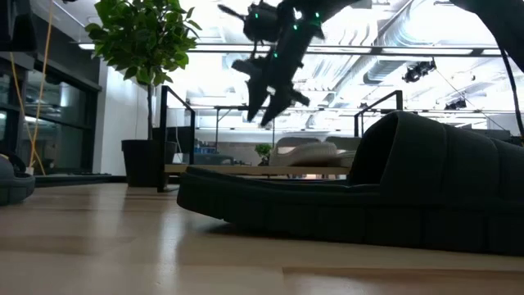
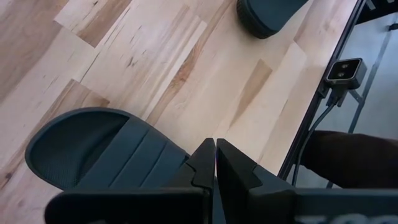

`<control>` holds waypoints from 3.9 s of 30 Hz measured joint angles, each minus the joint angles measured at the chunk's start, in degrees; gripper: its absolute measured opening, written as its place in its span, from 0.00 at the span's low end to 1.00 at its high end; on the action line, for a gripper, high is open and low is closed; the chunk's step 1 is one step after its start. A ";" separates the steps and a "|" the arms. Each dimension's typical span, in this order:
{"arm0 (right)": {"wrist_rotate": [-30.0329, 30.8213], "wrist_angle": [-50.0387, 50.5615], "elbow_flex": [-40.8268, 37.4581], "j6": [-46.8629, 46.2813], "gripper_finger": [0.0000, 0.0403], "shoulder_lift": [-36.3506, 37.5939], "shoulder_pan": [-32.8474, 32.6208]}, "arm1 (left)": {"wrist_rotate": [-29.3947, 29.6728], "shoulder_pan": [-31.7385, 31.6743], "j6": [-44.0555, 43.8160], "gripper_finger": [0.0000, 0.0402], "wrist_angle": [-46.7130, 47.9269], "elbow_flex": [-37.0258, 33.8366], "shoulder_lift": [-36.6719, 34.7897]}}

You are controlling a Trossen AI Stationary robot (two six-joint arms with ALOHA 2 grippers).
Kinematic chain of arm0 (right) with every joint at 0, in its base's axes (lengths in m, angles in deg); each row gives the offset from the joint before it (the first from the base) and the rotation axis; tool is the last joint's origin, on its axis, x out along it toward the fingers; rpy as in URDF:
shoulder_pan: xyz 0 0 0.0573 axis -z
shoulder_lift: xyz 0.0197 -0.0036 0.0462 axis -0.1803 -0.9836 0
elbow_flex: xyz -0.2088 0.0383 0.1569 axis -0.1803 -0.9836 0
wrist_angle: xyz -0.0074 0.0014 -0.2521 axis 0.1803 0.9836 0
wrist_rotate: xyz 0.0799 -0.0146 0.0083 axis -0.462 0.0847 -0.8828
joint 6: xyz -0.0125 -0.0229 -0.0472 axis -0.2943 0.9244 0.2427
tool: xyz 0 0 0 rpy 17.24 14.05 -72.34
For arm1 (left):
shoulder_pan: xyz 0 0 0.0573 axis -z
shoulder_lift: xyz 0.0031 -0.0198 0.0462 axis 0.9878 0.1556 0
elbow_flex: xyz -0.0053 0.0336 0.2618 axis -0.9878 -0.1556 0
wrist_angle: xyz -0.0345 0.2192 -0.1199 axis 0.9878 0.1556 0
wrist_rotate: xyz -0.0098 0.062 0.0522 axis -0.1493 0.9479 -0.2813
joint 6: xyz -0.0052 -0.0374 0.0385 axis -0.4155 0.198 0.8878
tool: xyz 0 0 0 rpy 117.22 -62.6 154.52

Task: Pick and place slides into the shelf
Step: Put the right black slipper on the shelf

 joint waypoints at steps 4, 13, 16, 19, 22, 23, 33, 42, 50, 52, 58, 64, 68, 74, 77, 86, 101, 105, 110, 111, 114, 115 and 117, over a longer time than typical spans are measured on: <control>1.03 2.75 4.00 0.18 0.41 0.00 -0.29 | 0.00 -0.01 0.06 0.01 0.15 0.00 0.00; 0.27 13.60 8.81 3.10 0.41 0.02 -4.85 | 0.00 -0.01 0.06 0.01 0.15 0.00 0.00; -0.06 17.26 8.88 4.93 0.41 0.02 -9.34 | 0.02 -0.01 0.08 0.01 0.36 0.00 0.00; -1.21 19.61 8.88 6.64 0.41 0.02 -13.79 | -0.01 0.01 0.06 0.01 0.62 0.00 0.00; -1.10 21.46 8.88 7.78 0.41 0.02 -17.04 | -0.75 -0.01 -0.10 0.01 0.59 0.00 0.00; -0.98 22.15 8.88 8.15 0.41 0.02 -17.82 | -1.42 -0.01 -0.12 0.01 0.42 0.00 0.00; -18.21 24.10 8.52 23.74 0.41 0.02 -20.65 | -6.04 0.01 -3.71 0.01 -2.19 0.00 0.00; -24.72 23.73 4.89 28.05 0.41 0.02 -19.87 | 0.16 0.00 -9.44 0.01 -3.78 0.00 0.00; -25.15 23.80 -0.88 18.01 0.41 0.02 -24.64 | 1.28 0.01 -6.62 0.01 -6.32 0.00 0.00; -24.63 22.72 -1.89 13.42 0.41 0.02 -26.59 | 1.32 0.01 -5.90 0.01 -6.37 0.00 0.00; -23.40 20.43 -2.42 -1.80 0.41 0.02 -31.92 | 1.49 0.01 -1.67 0.01 -6.43 0.00 0.00; -15.88 21.25 -2.44 -23.56 0.41 0.67 -36.36 | 1.98 0.01 3.11 0.01 -6.46 0.00 0.00; -9.64 21.06 -2.44 -35.78 0.41 2.55 -39.31 | 3.17 0.01 3.60 0.01 -6.45 0.00 0.00; -11.22 20.71 -2.44 -46.74 0.41 3.26 -40.39 | 3.18 0.01 4.93 0.01 -6.44 0.00 0.00; -11.40 20.42 -2.44 -47.93 0.41 3.26 -39.72 | 3.17 0.01 5.84 0.01 -6.45 0.00 0.00; -14.34 16.31 -0.14 -46.30 0.41 2.68 -36.77 | 3.17 0.01 6.61 0.01 -6.43 0.00 0.00; -13.74 45.32 32.12 -33.94 0.41 -17.22 -36.51 | 2.84 0.01 7.90 0.01 -5.90 0.00 0.02; -16.28 42.32 30.66 -34.69 0.41 -18.61 -36.48 | 2.76 0.01 8.10 0.01 -5.84 0.00 0.02; -18.61 43.57 30.17 -36.80 0.41 -20.02 -36.70 | 2.78 0.01 8.29 0.01 -5.75 0.00 0.02; -18.42 43.40 30.15 -37.61 0.41 -20.56 -36.81 | 2.78 0.01 8.32 0.01 -5.66 0.00 0.02; -17.24 43.19 30.22 -39.57 0.41 -21.00 -37.10 | 2.89 0.01 8.38 0.01 -5.53 0.00 0.02; -17.06 43.18 30.26 -40.26 0.41 -21.11 -37.18 | 2.95 0.01 8.84 0.01 -5.47 0.00 0.02; -15.61 43.50 30.24 -41.25 0.41 -21.57 -37.30 | 2.93 0.01 9.43 0.01 -5.46 0.00 0.02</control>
